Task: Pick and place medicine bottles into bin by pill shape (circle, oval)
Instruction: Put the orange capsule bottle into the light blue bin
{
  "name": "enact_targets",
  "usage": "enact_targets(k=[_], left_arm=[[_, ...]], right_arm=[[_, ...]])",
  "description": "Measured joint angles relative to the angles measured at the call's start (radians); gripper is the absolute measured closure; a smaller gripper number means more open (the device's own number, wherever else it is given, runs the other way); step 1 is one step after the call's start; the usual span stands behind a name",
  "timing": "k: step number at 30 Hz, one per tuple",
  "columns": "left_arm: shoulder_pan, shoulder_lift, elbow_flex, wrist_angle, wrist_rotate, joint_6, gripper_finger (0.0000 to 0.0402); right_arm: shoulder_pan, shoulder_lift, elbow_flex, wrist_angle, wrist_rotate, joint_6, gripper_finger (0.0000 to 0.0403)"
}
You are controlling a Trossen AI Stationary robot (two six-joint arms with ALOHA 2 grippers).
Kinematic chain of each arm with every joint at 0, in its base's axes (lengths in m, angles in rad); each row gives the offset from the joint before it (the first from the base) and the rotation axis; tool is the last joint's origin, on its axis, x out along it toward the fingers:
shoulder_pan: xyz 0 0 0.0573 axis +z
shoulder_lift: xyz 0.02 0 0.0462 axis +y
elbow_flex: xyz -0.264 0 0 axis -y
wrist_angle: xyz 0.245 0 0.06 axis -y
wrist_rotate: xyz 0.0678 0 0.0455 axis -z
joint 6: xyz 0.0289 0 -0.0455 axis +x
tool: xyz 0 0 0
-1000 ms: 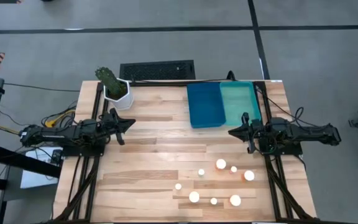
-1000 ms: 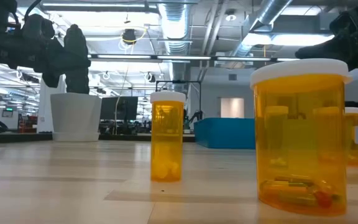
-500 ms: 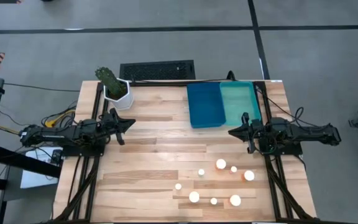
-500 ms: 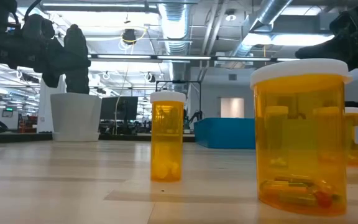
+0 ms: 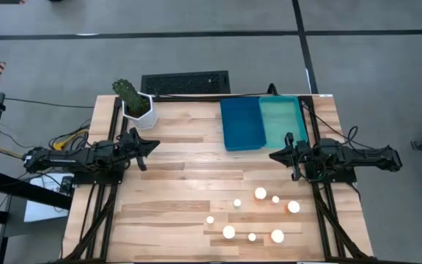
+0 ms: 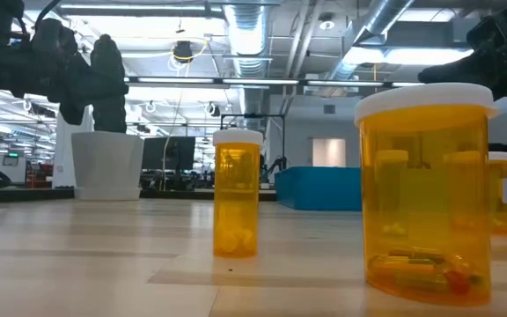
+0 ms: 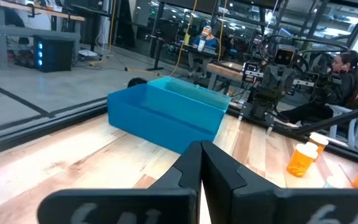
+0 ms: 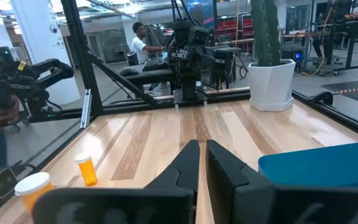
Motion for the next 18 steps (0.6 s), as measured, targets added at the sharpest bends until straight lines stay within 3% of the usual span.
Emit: enact_targets(k=[8, 18], left_arm=[[0.000, 0.000, 0.000, -0.003, 0.032, -0.236, 0.0401], [0.000, 0.000, 0.000, 0.011, -0.072, -0.484, 0.0401]], right_arm=[[0.000, 0.000, 0.000, 0.000, 0.004, -0.006, 0.0359], [0.000, 0.000, 0.000, 0.000, 0.012, -0.004, 0.0359]])
